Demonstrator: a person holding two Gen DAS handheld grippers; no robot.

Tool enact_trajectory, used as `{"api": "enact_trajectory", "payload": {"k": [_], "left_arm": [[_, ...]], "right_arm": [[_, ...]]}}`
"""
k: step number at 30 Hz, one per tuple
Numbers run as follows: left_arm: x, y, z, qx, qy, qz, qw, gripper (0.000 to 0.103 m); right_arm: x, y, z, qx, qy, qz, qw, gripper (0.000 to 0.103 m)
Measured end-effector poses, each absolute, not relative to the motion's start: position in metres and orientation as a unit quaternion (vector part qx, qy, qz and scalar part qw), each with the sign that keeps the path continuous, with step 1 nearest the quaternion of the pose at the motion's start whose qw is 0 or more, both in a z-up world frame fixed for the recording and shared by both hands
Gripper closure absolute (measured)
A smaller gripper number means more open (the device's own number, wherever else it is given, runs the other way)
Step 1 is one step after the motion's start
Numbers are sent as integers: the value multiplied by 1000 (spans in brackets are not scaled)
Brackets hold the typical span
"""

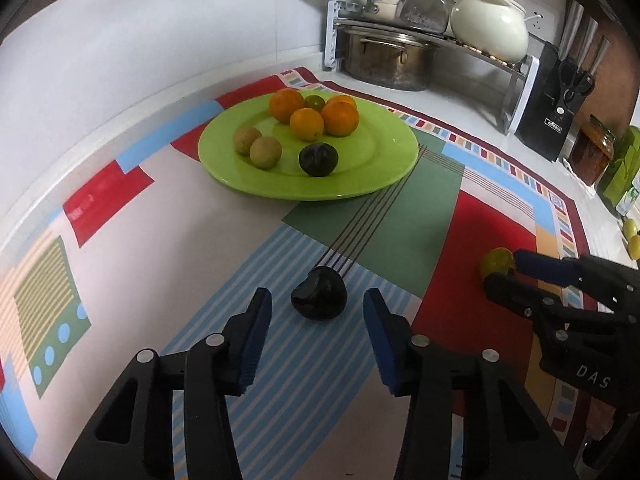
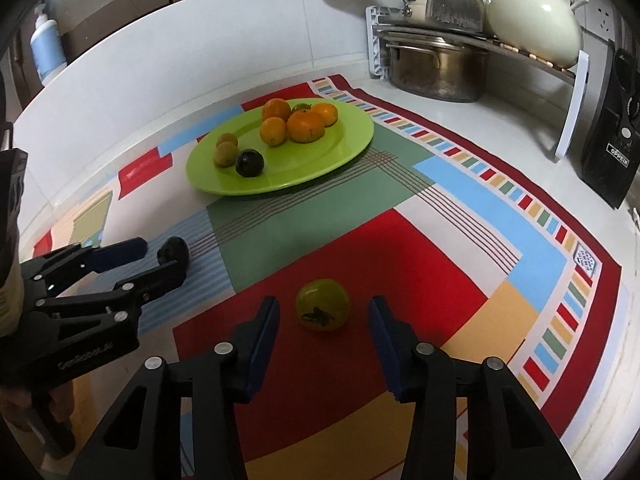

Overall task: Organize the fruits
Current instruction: 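Grasp the dark plum with the left gripper while the right gripper grasps a green fruit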

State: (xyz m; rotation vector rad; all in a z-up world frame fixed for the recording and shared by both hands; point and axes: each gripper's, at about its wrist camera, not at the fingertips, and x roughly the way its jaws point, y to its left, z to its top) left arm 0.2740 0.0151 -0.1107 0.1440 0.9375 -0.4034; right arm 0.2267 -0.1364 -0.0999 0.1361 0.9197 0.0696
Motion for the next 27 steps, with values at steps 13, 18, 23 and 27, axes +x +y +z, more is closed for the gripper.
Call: {"api": "enact_trajectory", "payload": {"k": [13, 18, 23, 27], "left_arm": [[282, 13, -115, 57, 456, -194, 867, 72], [279, 12, -111, 60, 450, -197, 869, 74], [276, 11, -105, 57, 447, -202, 870, 74], [272, 10, -97, 55, 441, -206, 872, 74]], "right_arm": [[233, -138, -104, 64, 448, 39, 891, 70], [232, -139, -105, 67, 447, 44, 891, 72], [230, -137, -97, 65, 438, 50, 895, 72], [229, -137, -88, 63, 428, 53, 900, 72]]}}
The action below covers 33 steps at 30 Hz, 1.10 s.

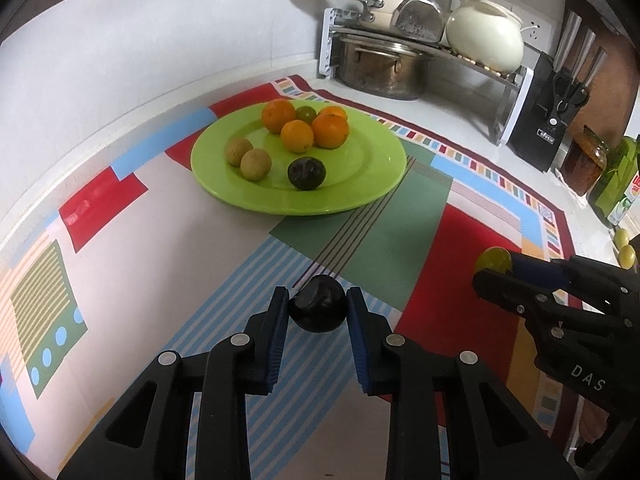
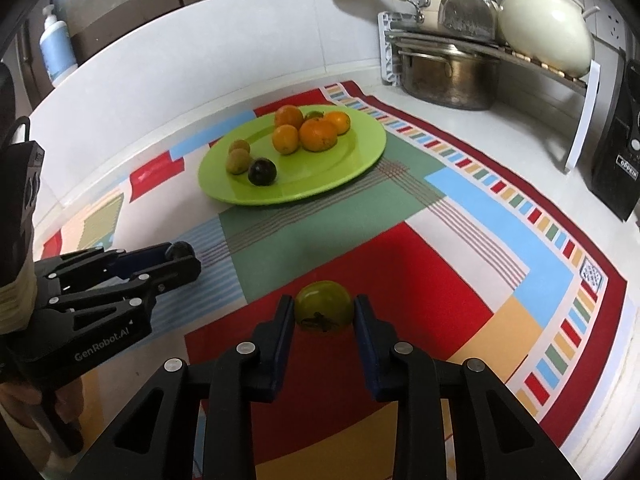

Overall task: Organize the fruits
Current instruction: 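Grasp the dark plum with the left gripper while the right gripper grasps a green fruit, then carry the plum and green fruit onto the green plate and open both grippers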

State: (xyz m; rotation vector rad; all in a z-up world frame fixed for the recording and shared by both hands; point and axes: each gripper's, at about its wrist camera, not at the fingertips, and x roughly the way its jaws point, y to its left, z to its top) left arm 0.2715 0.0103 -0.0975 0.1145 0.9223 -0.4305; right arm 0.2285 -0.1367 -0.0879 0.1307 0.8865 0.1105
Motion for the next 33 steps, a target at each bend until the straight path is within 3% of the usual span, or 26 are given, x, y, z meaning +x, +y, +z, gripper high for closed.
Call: {"api": "enact_trajectory", "payload": {"k": [33], "left_arm": [[280, 7, -17, 61, 344, -200, 916, 74]], "right_arm": [[248, -142, -8, 56, 334, 85, 937, 72]]}}
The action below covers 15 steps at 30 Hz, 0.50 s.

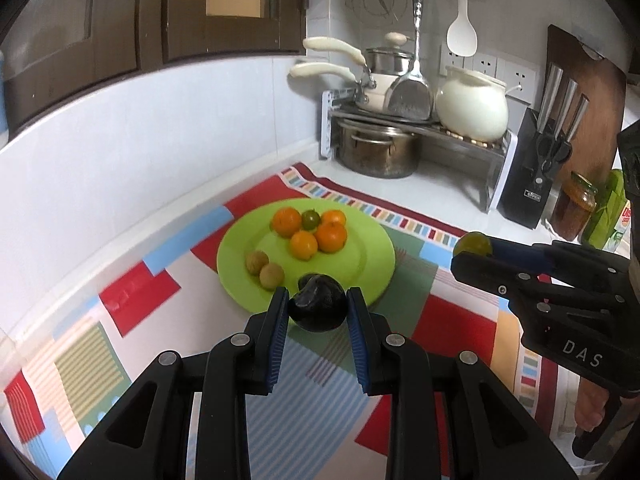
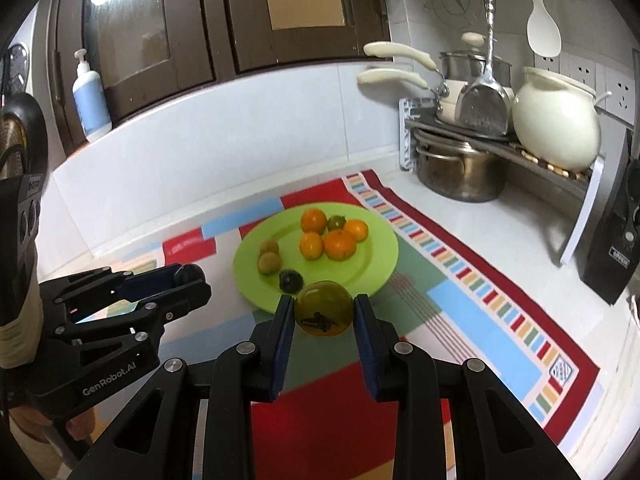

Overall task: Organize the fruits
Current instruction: 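Carry the plum and green fruit onto the green plate and open both grippers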

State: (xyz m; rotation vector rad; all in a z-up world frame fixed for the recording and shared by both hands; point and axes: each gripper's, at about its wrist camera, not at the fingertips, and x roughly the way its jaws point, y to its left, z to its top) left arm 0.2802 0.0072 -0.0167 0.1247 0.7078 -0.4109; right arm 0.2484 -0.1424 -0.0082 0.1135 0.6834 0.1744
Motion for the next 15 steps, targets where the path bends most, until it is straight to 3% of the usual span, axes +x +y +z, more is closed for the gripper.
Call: {"api": "enact_trajectory", "payload": {"k": [15], "left_arm": [[327, 10, -11, 52, 337, -192, 920, 74]], "right_arm": [[302, -135, -1, 55, 320, 101, 940, 72]]}}
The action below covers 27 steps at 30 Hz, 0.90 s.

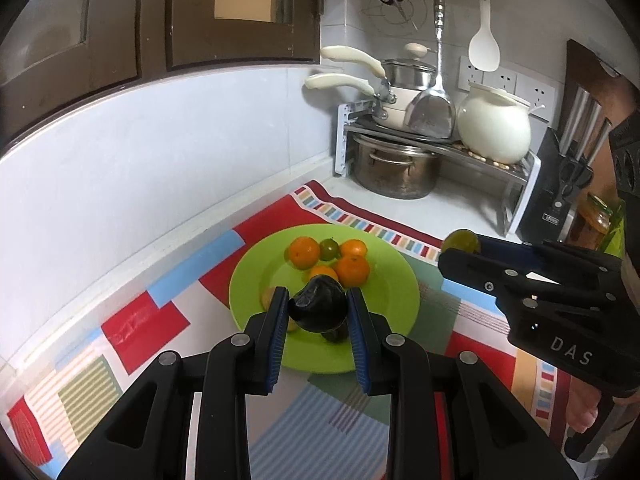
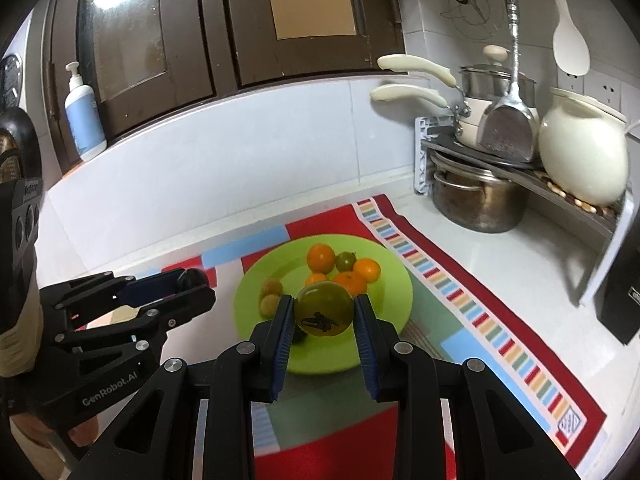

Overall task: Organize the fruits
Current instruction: 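Carry the plum and green fruit onto the green plate and open both grippers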

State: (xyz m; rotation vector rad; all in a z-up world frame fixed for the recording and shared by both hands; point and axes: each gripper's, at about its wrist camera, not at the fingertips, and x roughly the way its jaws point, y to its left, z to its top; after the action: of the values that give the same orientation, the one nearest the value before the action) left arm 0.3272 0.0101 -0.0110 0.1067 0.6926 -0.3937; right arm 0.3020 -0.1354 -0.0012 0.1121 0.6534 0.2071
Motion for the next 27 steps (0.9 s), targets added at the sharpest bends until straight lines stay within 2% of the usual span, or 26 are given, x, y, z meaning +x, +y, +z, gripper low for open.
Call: {"api": "enact_trajectory", "payload": {"k": [14, 27], "left_arm": [[385, 14, -23, 38, 356, -189, 915, 74], [428, 12, -60, 44, 392, -181, 901, 74]], "right_arm": [[371, -126, -21, 51, 336, 130, 932, 72], [423, -124, -60, 55, 367, 147, 917, 72]]}}
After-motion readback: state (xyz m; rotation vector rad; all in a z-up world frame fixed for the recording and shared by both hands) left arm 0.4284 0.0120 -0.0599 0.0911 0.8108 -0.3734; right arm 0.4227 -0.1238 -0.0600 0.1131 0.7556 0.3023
